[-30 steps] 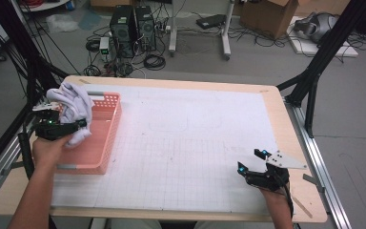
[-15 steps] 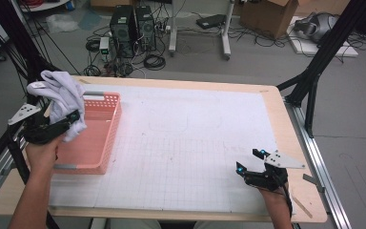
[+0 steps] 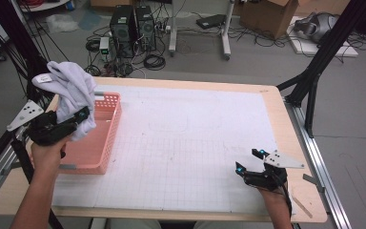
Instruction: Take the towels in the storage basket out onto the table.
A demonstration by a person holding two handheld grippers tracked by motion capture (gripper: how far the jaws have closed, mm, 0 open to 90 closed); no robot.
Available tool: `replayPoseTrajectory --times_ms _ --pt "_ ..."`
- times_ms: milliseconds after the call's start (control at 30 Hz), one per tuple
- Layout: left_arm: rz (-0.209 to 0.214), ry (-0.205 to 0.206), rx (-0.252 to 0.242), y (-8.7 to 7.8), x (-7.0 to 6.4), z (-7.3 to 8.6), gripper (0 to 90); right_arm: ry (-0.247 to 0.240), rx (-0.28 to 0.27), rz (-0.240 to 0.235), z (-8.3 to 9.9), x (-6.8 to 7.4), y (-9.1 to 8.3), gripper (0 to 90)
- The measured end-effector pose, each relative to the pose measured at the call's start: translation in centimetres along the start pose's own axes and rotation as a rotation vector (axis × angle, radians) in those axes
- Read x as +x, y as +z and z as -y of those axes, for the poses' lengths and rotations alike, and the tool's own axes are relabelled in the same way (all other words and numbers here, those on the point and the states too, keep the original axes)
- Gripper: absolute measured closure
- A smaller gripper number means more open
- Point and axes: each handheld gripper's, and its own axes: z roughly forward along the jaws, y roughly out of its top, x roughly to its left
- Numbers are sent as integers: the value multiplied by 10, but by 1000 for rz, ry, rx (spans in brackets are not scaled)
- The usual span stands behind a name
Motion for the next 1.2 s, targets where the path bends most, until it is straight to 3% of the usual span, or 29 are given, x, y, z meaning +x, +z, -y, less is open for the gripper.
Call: replayPoseTrajectory --times_ms 133,233,567,600,667,700,1067,1200 --pt "61 28 -12 6 -15 -5 530 5 3 -4 0 1 0 172" --pt "131 52 -21 14 -32 -9 528 5 3 -5 0 1 1 172" --pt "251 85 -21 40 -68 -6 526 0 4 -11 0 1 1 172" --pt "274 90 -17 47 -77 -3 526 0 4 -11 0 1 1 172" --pt "281 98 -8 50 -81 -2 525 3 3 -12 0 0 1 172" --pt "287 104 12 57 -90 1 525 5 8 -11 0 0 1 172" --pt "392 90 59 91 -126 27 522 1 16 -16 2 1 2 172" --pt "415 99 126 109 -139 46 520 -2 20 -16 2 0 3 172"
